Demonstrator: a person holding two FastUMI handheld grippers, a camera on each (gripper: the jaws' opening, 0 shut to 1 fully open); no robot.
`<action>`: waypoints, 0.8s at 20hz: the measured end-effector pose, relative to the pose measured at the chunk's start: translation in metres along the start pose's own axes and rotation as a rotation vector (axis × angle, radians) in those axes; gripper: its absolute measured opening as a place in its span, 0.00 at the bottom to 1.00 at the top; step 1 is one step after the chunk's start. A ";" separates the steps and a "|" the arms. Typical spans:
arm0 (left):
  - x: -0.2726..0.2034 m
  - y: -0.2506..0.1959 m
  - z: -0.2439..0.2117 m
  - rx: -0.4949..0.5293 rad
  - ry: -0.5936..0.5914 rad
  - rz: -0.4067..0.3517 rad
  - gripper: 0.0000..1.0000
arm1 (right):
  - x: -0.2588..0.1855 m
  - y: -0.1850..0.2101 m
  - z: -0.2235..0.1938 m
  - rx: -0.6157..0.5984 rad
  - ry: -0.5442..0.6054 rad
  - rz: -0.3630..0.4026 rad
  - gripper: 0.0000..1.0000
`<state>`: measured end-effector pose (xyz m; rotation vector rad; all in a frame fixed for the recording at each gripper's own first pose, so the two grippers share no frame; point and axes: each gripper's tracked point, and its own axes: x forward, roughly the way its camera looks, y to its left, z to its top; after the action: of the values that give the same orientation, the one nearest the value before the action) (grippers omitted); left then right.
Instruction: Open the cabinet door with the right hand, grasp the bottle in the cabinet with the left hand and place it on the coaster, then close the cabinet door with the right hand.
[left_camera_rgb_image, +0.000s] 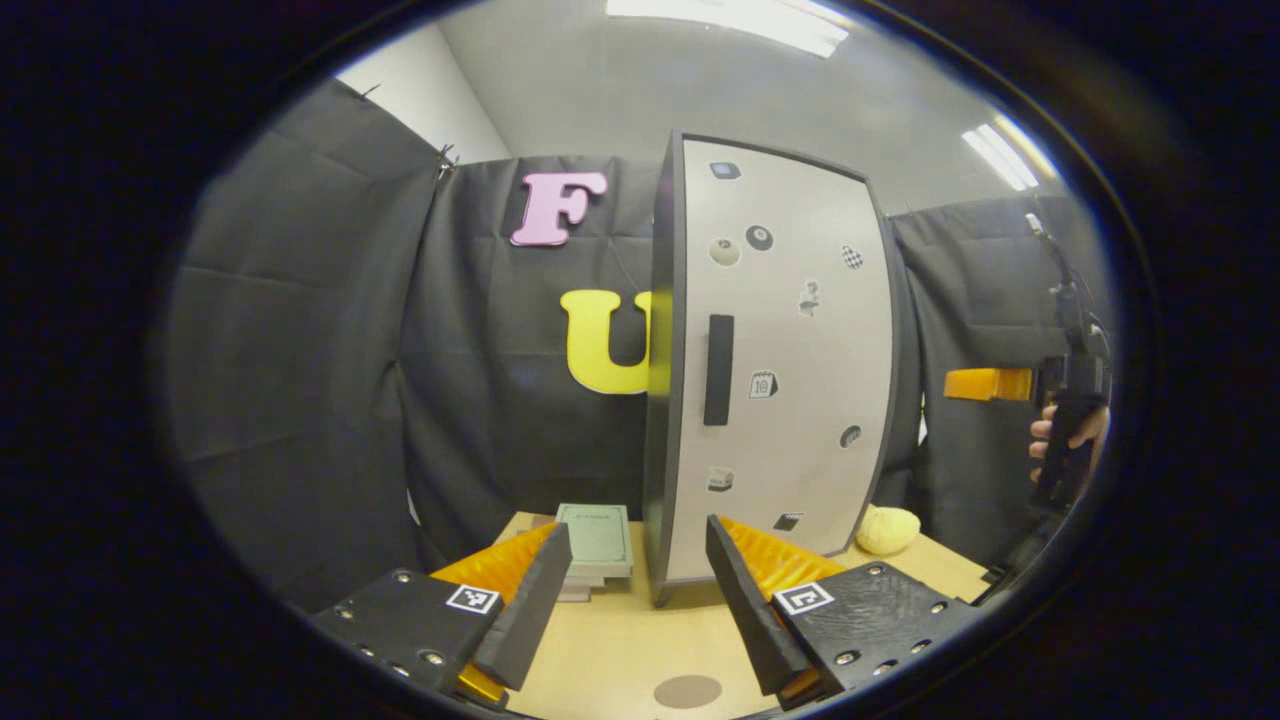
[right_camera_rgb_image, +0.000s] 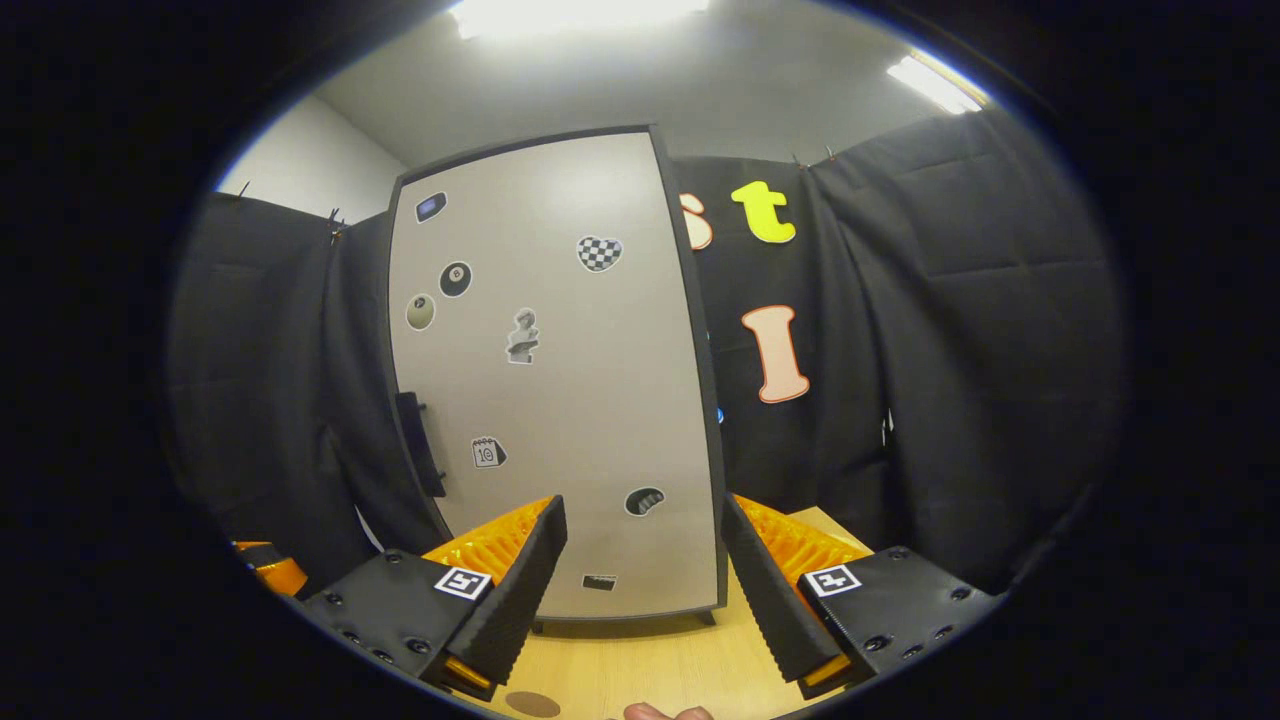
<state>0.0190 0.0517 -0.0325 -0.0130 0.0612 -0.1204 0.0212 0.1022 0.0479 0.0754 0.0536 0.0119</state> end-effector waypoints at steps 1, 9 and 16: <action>-0.003 0.007 -0.003 -0.012 0.000 0.008 0.82 | 0.005 0.008 0.004 -0.011 -0.002 0.010 0.93; -0.026 0.087 -0.033 -0.103 0.020 0.166 0.84 | 0.044 0.081 0.036 -0.065 -0.040 0.100 0.98; -0.040 0.143 -0.053 -0.120 0.055 0.254 0.82 | 0.076 0.152 0.049 -0.096 -0.075 0.183 0.98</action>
<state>-0.0067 0.1975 -0.0850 -0.1217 0.1239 0.1368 0.0982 0.2514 0.1041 -0.0156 -0.0290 0.1946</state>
